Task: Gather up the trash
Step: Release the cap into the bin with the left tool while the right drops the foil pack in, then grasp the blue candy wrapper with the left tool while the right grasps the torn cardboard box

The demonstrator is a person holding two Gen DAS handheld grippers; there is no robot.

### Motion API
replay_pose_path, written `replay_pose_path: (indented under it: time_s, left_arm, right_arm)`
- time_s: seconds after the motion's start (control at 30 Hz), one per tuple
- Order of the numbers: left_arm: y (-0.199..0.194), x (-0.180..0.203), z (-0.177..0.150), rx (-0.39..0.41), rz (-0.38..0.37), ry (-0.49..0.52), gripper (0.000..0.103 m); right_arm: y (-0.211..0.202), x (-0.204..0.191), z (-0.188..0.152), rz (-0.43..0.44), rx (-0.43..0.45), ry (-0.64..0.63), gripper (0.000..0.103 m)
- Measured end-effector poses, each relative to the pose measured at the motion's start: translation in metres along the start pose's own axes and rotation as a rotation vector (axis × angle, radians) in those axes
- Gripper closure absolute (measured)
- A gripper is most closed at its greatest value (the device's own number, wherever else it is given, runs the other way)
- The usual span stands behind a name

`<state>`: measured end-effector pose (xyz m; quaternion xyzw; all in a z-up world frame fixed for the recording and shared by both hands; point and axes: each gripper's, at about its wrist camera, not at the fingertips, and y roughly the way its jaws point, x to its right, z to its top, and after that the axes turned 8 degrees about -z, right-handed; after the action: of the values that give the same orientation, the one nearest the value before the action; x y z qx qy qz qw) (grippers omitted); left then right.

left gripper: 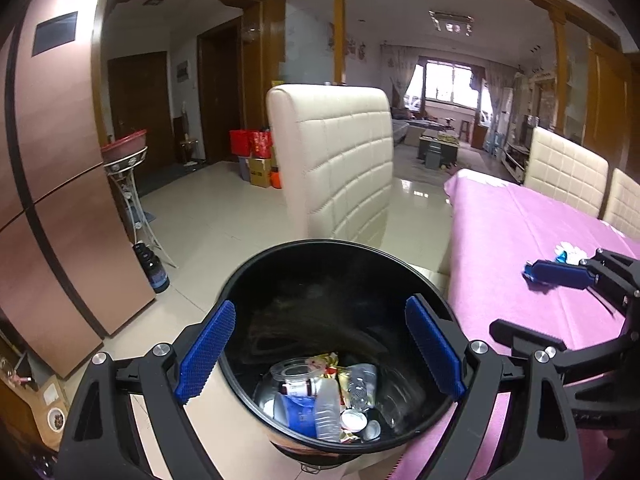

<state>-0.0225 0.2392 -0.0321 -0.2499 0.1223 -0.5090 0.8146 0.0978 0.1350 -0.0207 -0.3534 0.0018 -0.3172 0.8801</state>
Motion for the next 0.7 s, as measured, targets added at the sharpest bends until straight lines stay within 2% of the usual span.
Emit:
replay_pose_path:
  time_s: [0.23, 0.47, 0.6, 0.7]
  left_arm:
    - [0.007, 0.035, 0.001, -0.020, -0.086, 0.052, 0.018]
    - [0.017, 0.088, 0.005, -0.035, -0.197, 0.145, 0.018]
    - [0.030, 0.126, 0.013, -0.064, -0.279, 0.193, 0.018]
    - [0.043, 0.155, 0.019, -0.087, -0.338, 0.233, 0.018]
  right_arm:
    - [-0.008, 0.047, -0.024, -0.104, -0.017, 0.061, 0.025]
    - [-0.016, 0.127, -0.059, -0.263, -0.068, 0.192, 0.025]
    - [-0.013, 0.173, -0.084, -0.401, -0.122, 0.236, 0.025]
    - [-0.010, 0.205, -0.101, -0.419, -0.157, 0.316, 0.025]
